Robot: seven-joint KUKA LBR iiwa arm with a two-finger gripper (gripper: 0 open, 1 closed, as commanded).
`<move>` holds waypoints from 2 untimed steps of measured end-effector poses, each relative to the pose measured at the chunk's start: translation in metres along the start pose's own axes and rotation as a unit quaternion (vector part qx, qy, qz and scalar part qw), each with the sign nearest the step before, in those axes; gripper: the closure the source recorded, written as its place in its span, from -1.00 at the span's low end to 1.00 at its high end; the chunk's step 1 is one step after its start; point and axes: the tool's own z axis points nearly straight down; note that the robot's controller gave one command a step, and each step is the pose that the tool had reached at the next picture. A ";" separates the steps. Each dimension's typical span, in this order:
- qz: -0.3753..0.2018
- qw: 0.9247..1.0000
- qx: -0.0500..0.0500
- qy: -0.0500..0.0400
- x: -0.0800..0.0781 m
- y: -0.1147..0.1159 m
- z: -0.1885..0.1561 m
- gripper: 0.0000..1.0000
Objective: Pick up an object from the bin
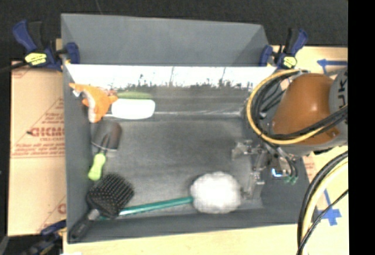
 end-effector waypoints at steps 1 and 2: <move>-0.002 1.000 0.001 -0.004 -0.002 0.000 -0.003 -1.00; -0.068 0.998 0.001 -0.004 -0.005 0.069 0.063 -1.00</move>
Offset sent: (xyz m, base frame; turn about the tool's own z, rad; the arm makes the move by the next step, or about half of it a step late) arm 0.0036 0.0708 -0.0642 -0.1328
